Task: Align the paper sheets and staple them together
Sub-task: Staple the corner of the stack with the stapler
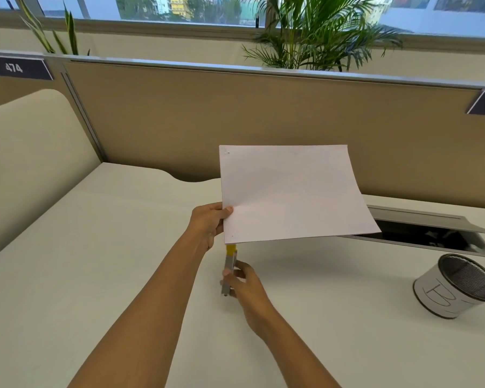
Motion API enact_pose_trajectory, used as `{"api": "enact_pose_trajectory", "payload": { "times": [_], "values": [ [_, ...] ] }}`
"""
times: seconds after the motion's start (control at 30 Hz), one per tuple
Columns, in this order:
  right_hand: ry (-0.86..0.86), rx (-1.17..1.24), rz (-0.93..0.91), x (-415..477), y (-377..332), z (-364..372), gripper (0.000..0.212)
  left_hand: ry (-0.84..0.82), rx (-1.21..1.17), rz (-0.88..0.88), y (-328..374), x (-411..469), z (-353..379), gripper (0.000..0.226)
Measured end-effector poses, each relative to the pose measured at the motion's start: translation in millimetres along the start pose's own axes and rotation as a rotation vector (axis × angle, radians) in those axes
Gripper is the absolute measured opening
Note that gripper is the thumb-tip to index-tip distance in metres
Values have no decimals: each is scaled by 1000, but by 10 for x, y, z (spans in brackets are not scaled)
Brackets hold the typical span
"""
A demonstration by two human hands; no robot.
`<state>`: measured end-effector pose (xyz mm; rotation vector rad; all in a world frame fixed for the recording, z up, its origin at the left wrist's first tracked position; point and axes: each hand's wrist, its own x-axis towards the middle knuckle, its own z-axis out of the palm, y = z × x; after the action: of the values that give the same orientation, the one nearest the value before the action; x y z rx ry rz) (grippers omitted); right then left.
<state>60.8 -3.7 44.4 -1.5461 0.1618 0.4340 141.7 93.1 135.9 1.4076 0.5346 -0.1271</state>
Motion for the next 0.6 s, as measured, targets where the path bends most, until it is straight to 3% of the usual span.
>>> {"api": "enact_pose_trajectory", "payload": {
  "times": [0.23,0.6],
  "values": [
    [-161,182,-12,-666,-114,-508,27,-28,-29,3,-40,-282,209,36],
    [-94,248,-9,-1089,-260,-734,33,-64,-1,48,-64,-671,532,37]
  ]
}}
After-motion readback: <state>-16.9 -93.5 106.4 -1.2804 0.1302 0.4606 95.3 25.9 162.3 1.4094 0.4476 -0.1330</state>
